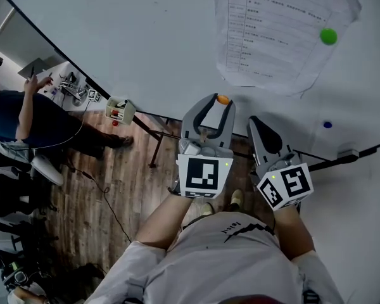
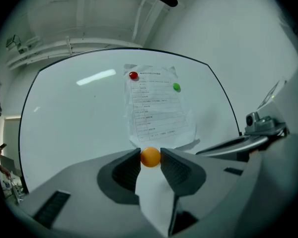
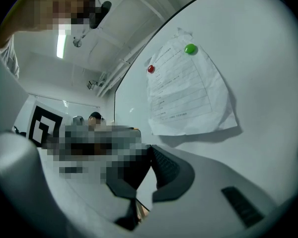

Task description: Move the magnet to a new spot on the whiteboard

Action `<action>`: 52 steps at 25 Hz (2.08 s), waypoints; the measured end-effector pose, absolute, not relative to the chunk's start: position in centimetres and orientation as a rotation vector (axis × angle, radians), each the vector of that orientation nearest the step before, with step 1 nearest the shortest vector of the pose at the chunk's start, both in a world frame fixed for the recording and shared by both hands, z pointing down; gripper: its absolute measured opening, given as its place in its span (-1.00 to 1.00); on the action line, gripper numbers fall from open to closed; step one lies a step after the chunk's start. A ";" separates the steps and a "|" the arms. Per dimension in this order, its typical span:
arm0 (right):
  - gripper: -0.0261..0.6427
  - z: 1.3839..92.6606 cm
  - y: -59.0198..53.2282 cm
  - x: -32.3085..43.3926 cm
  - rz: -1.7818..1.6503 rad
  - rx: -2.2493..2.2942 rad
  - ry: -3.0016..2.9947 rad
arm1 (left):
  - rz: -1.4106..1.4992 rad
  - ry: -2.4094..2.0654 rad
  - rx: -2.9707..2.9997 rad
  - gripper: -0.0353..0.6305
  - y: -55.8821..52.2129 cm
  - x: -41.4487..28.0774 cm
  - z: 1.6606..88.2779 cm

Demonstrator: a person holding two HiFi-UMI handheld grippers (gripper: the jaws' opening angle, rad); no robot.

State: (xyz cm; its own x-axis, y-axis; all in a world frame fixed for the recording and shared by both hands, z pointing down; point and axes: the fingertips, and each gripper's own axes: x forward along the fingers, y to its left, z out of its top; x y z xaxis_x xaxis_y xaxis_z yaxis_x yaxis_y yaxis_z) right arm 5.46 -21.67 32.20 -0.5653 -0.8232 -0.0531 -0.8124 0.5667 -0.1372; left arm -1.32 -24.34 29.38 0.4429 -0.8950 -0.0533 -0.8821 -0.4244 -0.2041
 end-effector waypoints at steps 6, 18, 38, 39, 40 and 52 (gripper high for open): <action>-0.88 32.5 -20.9 4.3 -0.151 -1.432 2.677 | -0.050 1.519 -2.568 -0.49 -22.5 -2.3 30.2; -0.88 32.4 -19.3 1.8 -0.118 -1.482 2.663 | 0.012 1.497 -2.638 -0.49 -19.8 -5.3 31.0; -0.88 32.3 -16.6 0.4 -0.103 -1.537 2.640 | 0.067 1.447 -2.708 -0.49 -16.7 -6.6 31.4; -0.88 32.2 -16.5 0.4 -0.100 -1.541 2.640 | 0.066 1.446 -2.708 -0.49 -16.7 -6.5 31.4; -0.88 32.2 -16.5 0.5 -0.097 -1.545 2.638 | 0.063 1.444 -2.708 -0.49 -16.7 -6.5 31.4; -0.88 33.2 -17.5 1.4 -0.070 -1.588 2.638 | 0.031 1.475 -2.700 -0.49 -18.2 -6.0 32.4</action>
